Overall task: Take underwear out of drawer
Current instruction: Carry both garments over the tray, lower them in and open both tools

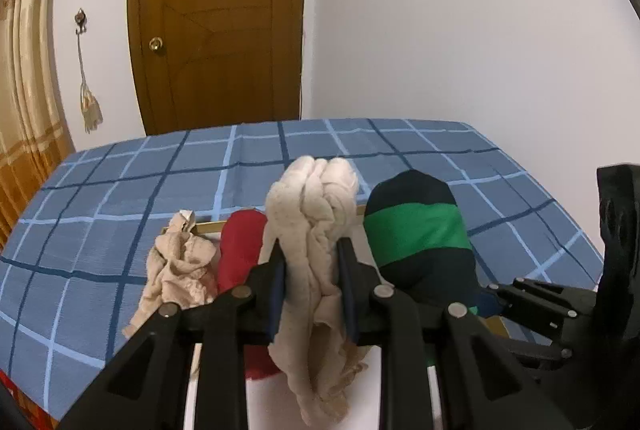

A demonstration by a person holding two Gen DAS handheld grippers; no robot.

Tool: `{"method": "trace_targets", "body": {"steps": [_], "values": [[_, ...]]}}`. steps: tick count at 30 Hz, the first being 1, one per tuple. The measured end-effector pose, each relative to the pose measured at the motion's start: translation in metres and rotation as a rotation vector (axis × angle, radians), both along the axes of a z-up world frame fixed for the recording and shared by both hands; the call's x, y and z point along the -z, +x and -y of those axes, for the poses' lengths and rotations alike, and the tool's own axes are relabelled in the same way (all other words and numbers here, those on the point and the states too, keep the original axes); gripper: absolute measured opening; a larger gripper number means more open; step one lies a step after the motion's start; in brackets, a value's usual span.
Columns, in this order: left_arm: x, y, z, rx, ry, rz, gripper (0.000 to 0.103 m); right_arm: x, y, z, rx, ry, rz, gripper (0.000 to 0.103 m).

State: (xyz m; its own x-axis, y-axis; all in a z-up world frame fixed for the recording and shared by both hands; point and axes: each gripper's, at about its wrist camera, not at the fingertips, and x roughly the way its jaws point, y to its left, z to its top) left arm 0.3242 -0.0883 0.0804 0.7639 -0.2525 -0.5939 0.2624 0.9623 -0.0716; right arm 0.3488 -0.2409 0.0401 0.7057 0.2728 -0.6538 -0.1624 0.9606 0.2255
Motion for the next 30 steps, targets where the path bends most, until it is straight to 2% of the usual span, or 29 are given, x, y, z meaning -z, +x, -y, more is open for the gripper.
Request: {"method": "trace_targets", "body": {"steps": [11, 17, 25, 30], "values": [[0.015, 0.035, 0.005, -0.016, 0.018, -0.035, 0.022, 0.021, 0.051, -0.001, -0.036, 0.002, -0.147, 0.028], [0.023, 0.044, 0.010, -0.004, 0.026, -0.047, 0.023, 0.033, 0.074, 0.005, -0.026, 0.005, -0.198, 0.028], [0.036, 0.058, 0.008, -0.014, 0.022, -0.074, 0.023, 0.041, 0.088, 0.005, -0.028, -0.031, -0.207, 0.028], [0.039, 0.061, 0.007, -0.019, 0.021, -0.099, 0.032, 0.045, 0.087, 0.006, -0.025, -0.022, -0.215, 0.029]]}}
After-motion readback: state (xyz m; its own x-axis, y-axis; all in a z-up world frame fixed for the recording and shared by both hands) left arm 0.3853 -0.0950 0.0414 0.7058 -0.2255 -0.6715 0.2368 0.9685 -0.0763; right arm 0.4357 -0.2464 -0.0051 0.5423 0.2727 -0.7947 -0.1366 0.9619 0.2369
